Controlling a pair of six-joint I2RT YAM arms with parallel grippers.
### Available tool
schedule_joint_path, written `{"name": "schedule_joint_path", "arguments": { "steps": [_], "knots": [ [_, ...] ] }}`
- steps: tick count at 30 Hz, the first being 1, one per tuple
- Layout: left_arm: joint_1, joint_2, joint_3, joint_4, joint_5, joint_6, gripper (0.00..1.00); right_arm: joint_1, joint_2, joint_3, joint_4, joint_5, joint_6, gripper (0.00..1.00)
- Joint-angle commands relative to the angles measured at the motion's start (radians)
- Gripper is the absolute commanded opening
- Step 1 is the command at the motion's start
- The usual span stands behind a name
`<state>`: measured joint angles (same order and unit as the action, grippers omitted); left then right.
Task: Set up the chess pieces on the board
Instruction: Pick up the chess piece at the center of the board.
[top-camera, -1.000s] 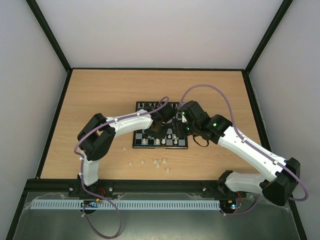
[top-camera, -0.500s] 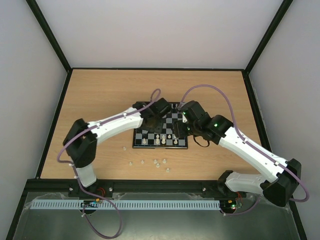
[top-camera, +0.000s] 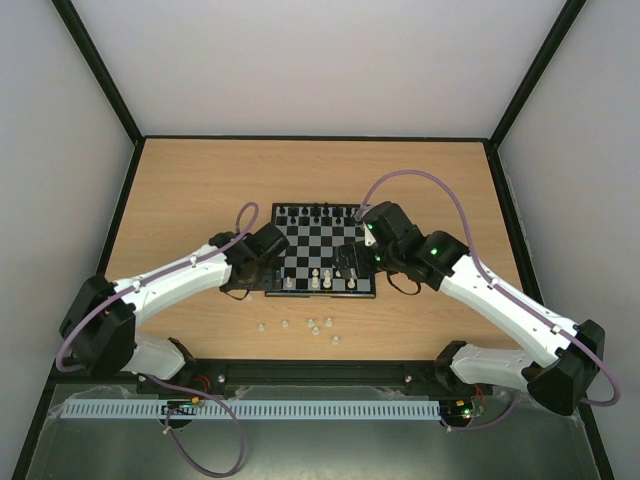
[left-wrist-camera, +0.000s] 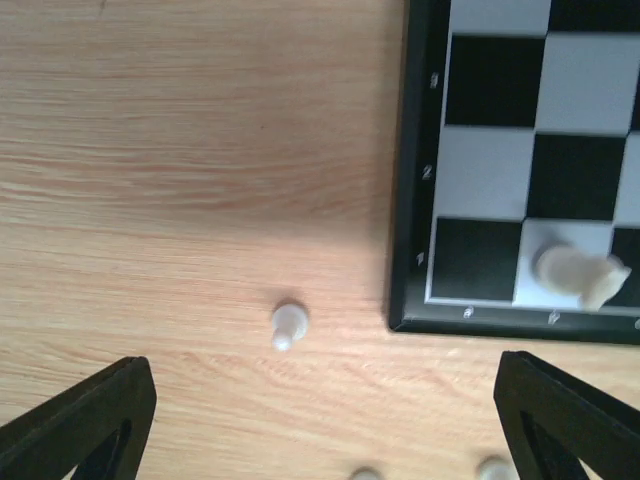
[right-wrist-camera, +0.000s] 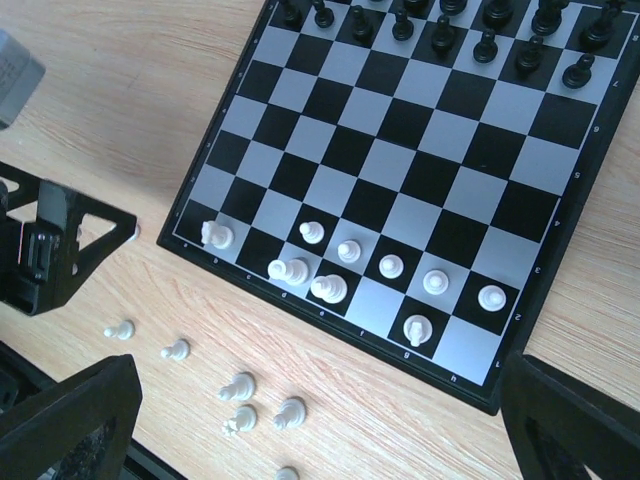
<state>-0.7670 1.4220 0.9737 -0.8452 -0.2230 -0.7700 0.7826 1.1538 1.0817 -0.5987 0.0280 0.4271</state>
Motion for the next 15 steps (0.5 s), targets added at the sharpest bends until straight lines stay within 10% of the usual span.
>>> {"name": "schedule_joint_path", "arguments": {
  "steps": [1, 10, 15],
  "knots": [
    [0.007, -0.066, -0.074, 0.016, -0.004, -0.077, 0.99, -0.006, -0.023, -0.011, -0.001, -0.03, -0.008, 0.99],
    [0.022, -0.046, -0.173, 0.083, 0.019, -0.101, 0.99, -0.005, -0.038, -0.033, 0.016, -0.057, -0.014, 0.99],
    [0.046, -0.017, -0.206, 0.153, 0.049, -0.085, 0.81, -0.004, -0.039, -0.038, 0.024, -0.07, -0.019, 0.99]
  ]
}}
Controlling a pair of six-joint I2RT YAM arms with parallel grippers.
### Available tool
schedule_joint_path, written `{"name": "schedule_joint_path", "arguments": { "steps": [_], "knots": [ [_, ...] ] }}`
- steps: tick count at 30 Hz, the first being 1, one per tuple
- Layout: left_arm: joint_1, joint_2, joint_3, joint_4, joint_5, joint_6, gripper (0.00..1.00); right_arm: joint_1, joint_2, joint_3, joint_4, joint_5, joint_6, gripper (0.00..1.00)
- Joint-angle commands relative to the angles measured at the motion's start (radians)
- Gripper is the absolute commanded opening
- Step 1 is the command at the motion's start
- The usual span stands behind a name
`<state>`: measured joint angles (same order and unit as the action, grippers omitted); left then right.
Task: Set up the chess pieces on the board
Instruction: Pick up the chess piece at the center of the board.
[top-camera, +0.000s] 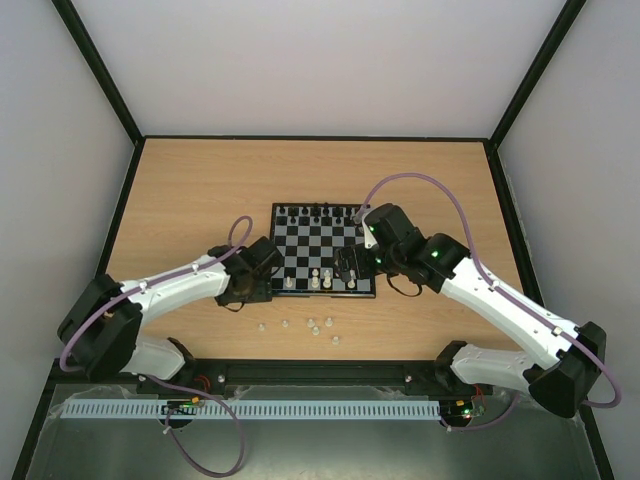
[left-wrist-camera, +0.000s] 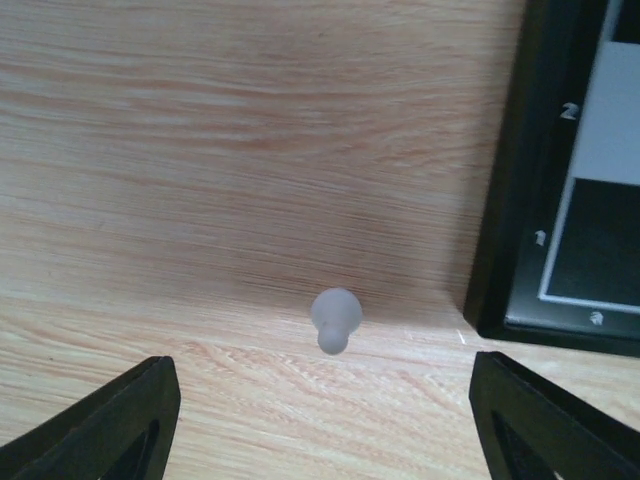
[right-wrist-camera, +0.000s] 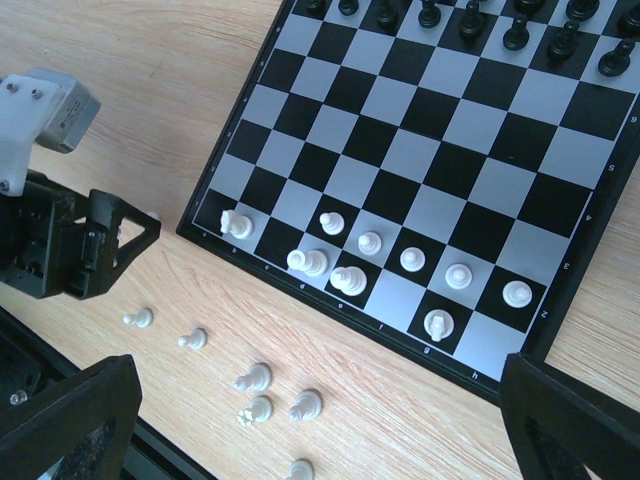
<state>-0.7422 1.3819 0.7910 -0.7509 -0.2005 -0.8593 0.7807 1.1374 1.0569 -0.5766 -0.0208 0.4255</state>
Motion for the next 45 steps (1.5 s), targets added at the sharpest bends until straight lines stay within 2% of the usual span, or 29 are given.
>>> {"name": "schedule_joint_path", "arguments": {
  "steps": [1, 5, 13, 17, 24, 31, 36, 39, 45],
  "knots": [
    [0.026, 0.029, -0.025, 0.071, 0.032, 0.009, 0.75, -0.003, -0.021, -0.014, 0.002, -0.021, -0.017, 0.99],
    [0.038, 0.054, -0.02, 0.095, 0.046, 0.029, 0.54, -0.002, -0.02, -0.016, 0.004, -0.02, -0.019, 0.99],
    [0.052, 0.084, -0.024, 0.121, 0.069, 0.053, 0.28, -0.002, -0.021, -0.024, 0.004, -0.015, -0.019, 1.0],
    [0.058, 0.085, -0.029, 0.124, 0.071, 0.061, 0.24, -0.002, -0.018, -0.028, 0.007, -0.016, -0.019, 1.0],
    [0.061, 0.084, -0.029, 0.113, 0.079, 0.071, 0.07, -0.002, -0.019, -0.034, 0.008, -0.011, -0.019, 1.0],
    [0.06, 0.036, -0.034, 0.075, 0.071, 0.063, 0.08, -0.002, -0.016, -0.037, 0.011, -0.011, -0.02, 1.0],
    [0.06, 0.015, -0.023, 0.041, 0.067, 0.062, 0.43, -0.003, -0.012, -0.037, 0.013, -0.015, -0.022, 1.0],
    [0.057, 0.011, -0.022, 0.028, 0.072, 0.062, 0.44, -0.003, -0.011, -0.039, 0.013, -0.016, -0.022, 1.0],
    [0.039, 0.004, -0.03, 0.007, 0.092, 0.052, 0.4, -0.002, -0.006, -0.043, 0.016, -0.015, -0.022, 1.0]
  ]
}}
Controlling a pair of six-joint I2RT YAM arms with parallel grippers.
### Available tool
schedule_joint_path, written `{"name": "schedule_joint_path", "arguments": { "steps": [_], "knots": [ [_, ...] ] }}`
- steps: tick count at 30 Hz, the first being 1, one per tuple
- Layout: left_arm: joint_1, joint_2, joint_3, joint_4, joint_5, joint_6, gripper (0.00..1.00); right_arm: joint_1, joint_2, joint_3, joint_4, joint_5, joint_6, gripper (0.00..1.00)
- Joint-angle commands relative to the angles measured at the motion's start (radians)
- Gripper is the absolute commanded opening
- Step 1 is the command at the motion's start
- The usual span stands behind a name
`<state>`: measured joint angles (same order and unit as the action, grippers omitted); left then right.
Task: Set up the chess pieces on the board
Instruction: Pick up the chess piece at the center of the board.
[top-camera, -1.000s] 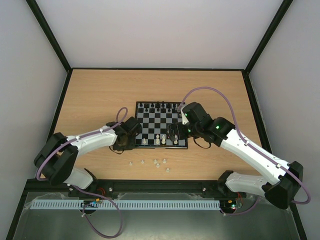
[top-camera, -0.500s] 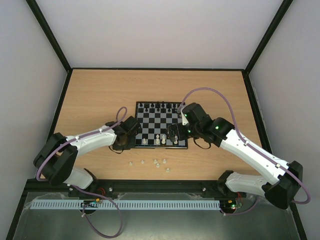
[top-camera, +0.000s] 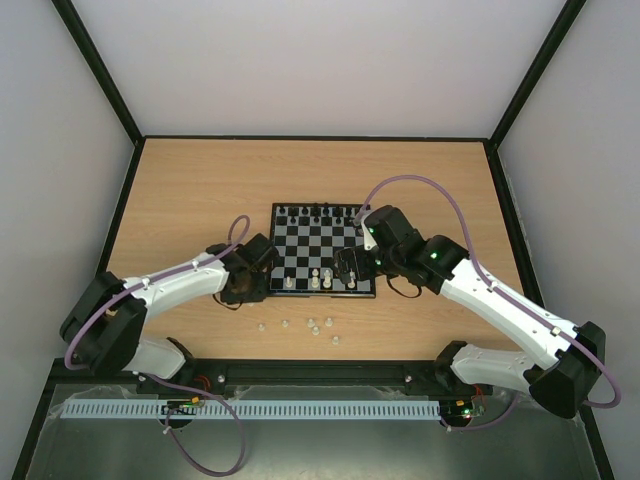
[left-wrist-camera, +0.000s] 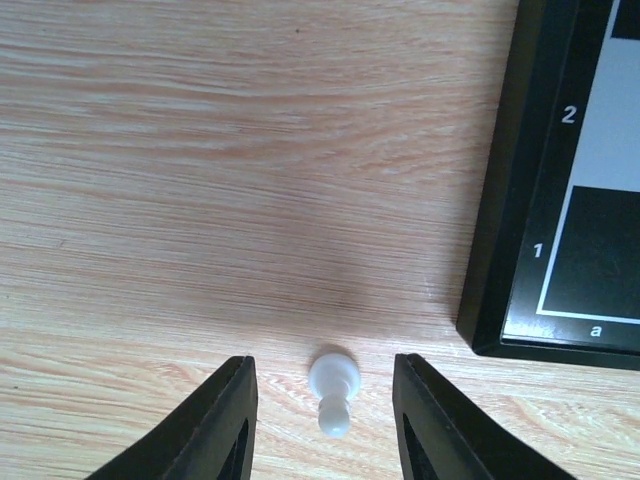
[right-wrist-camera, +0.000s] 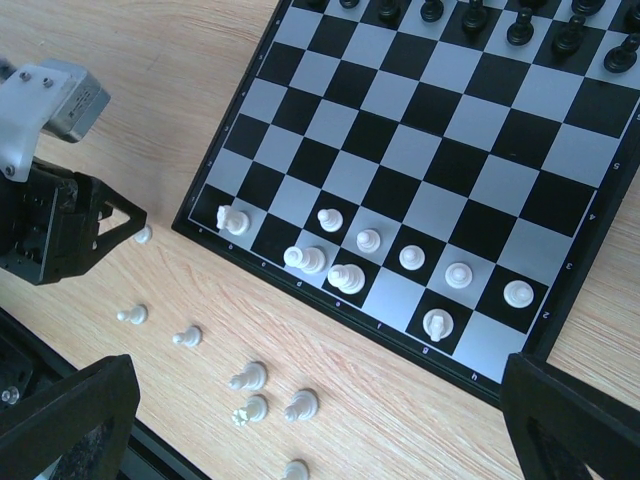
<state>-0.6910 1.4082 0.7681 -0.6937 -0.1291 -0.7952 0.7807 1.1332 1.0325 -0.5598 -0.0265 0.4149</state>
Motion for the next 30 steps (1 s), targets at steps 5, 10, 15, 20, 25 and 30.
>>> {"name": "schedule_joint_path", "arguments": {
  "steps": [5, 10, 15, 20, 25, 30],
  "knots": [
    [-0.037, -0.035, -0.016, -0.068, 0.023, -0.032, 0.4, -0.002, 0.002, -0.018, 0.0, -0.011, -0.012, 1.0],
    [-0.045, -0.02, -0.029, -0.05, 0.032, -0.035, 0.38, -0.002, 0.002, -0.017, 0.0, -0.011, -0.013, 1.0],
    [-0.045, 0.008, -0.03, -0.033, 0.032, -0.027, 0.31, -0.003, -0.001, -0.021, 0.001, -0.009, -0.013, 1.0],
    [-0.042, 0.037, -0.015, -0.015, 0.026, -0.018, 0.26, -0.002, -0.008, -0.024, 0.002, -0.01, -0.012, 1.0],
    [-0.037, 0.053, -0.002, -0.015, 0.018, -0.009, 0.18, -0.002, -0.013, -0.028, 0.001, -0.007, -0.011, 1.0],
    [-0.03, 0.052, 0.026, -0.04, -0.004, 0.006, 0.08, -0.001, -0.019, -0.03, 0.003, -0.008, -0.011, 1.0]
  ]
}}
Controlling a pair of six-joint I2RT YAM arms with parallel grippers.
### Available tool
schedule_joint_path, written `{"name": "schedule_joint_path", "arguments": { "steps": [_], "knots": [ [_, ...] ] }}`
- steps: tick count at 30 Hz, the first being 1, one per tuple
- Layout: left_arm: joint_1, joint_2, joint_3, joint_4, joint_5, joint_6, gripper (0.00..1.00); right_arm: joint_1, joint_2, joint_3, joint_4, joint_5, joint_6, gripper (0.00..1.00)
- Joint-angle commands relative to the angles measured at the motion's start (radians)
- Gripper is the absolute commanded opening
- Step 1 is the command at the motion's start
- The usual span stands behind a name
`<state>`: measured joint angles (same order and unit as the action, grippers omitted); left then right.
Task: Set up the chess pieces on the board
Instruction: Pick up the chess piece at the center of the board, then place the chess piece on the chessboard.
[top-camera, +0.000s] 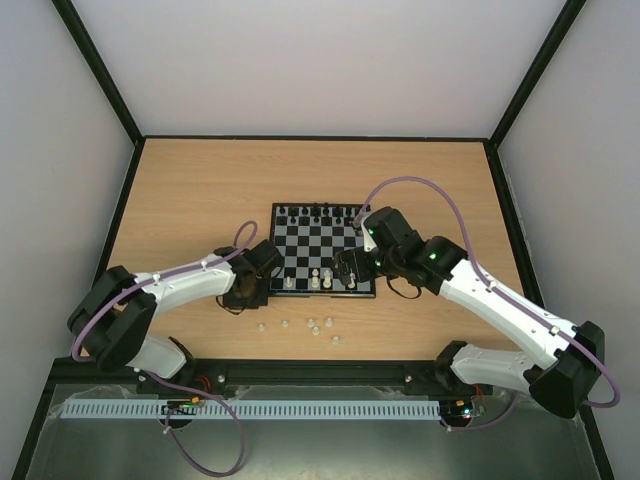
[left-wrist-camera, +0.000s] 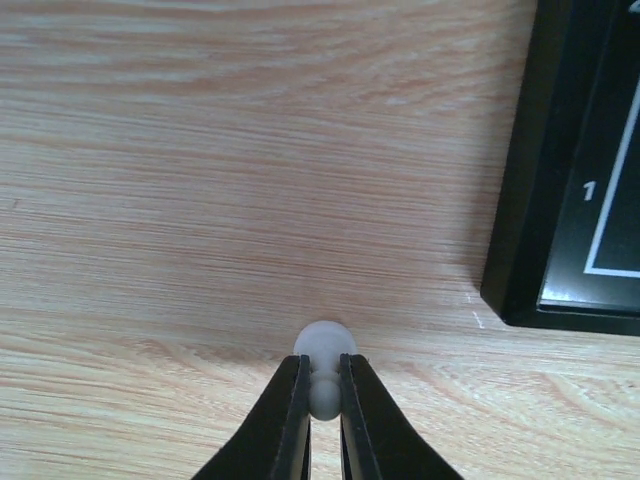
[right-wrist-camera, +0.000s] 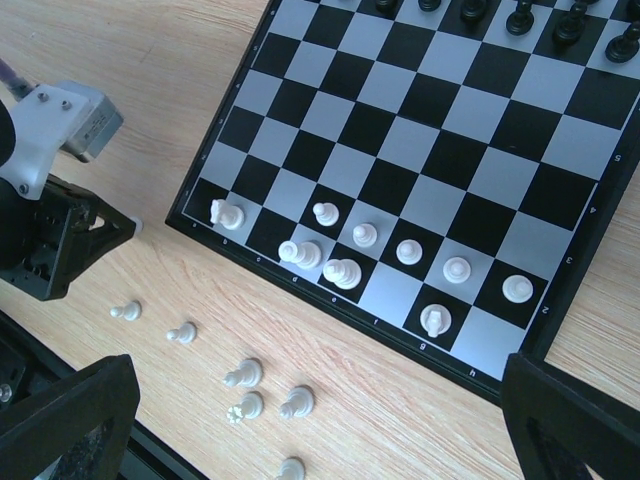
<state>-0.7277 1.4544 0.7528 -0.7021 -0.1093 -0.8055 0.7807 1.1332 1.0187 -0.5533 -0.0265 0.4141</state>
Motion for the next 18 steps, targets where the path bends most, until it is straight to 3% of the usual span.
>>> {"name": "schedule_joint_path", "arguments": {
  "steps": [1, 9, 18],
  "knots": [
    [0.007, 0.005, 0.054, -0.043, -0.03, 0.019, 0.07, -0.001, -0.02, -0.018, -0.004, -0.01, -0.011, 1.0],
    [-0.001, 0.011, 0.267, -0.192, -0.059, 0.081, 0.07, 0.0, -0.027, -0.014, -0.007, -0.001, -0.009, 1.0],
    [-0.026, 0.201, 0.525, -0.198, -0.04, 0.174, 0.07, 0.0, -0.023, -0.009, -0.014, 0.023, -0.009, 1.0]
  ]
}}
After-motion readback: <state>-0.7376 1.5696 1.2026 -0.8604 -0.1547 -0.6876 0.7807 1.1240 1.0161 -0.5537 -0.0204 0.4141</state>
